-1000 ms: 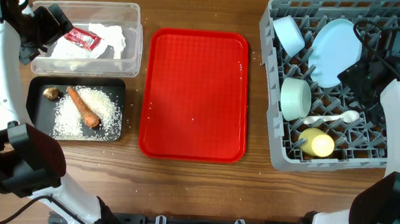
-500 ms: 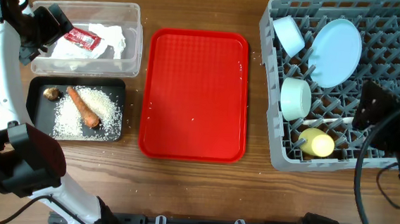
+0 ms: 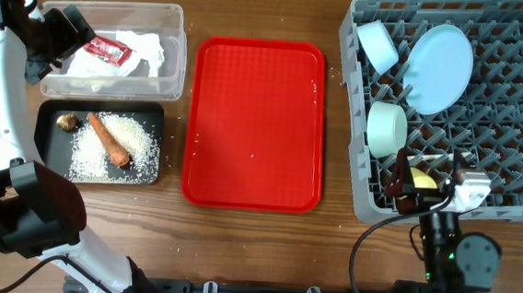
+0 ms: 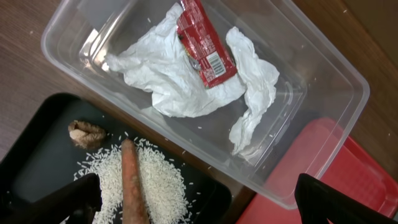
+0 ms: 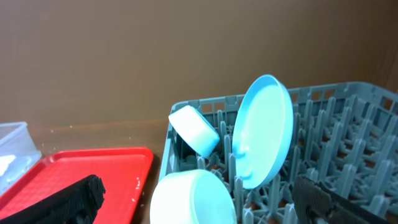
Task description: Sort waste into correct bins and load items into the dishwasher rack
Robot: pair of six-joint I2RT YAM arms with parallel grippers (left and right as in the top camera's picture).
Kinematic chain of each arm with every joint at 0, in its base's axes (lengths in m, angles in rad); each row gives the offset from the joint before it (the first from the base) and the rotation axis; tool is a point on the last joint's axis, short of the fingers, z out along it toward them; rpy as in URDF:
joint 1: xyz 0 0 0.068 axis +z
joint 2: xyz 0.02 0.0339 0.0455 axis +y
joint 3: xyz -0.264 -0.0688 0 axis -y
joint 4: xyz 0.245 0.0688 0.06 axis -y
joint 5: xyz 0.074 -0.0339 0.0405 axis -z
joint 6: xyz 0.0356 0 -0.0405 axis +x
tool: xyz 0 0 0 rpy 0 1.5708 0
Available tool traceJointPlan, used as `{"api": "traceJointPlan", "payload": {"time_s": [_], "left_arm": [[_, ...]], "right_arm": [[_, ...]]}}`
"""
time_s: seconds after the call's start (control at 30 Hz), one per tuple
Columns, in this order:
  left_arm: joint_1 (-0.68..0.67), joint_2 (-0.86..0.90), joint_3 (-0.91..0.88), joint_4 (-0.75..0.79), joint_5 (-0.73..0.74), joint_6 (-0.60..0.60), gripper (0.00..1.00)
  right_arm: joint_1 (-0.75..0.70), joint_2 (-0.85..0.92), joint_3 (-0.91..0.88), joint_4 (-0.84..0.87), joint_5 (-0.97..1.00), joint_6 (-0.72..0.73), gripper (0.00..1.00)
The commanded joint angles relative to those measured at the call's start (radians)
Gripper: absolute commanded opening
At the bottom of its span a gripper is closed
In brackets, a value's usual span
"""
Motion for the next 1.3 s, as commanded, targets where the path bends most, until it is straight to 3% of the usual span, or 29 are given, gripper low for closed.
{"api": "traceJointPlan", "payload": {"time_s": [0.0,0.07,0.23,0.93,1.17,1.27], "left_arm": [[0.004,-0.016,0.002,0.000,-0.006,-0.008,1.00],[0.004,-0.016,0.002,0.000,-0.006,-0.008,1.00],[0.004,-0.016,0.002,0.000,-0.006,-0.008,1.00],[0.000,-0.027,0.000,0.000,-0.006,-0.008,1.00],[-0.183,-0.265,0.000,-0.001,-0.011,-0.005,1.00],[-0.280,-0.373,-0.014,0.072,-0.111,-0.001,1.00]], "right_arm": [[0.020,-0.119,-0.121,0.084,0.037,0.049,1.00],[0.020,-0.146,-0.185,0.146,0.038,0.073,1.00],[0.021,-0.146,-0.195,0.066,0.042,0.073,1.00],[0.021,-0.138,-0.195,0.068,0.042,0.073,1.00],[0.021,-0.138,-0.195,0.068,0.042,0.073,1.00],[0.021,-0.138,-0.195,0.067,0.042,0.073,1.00]]}}
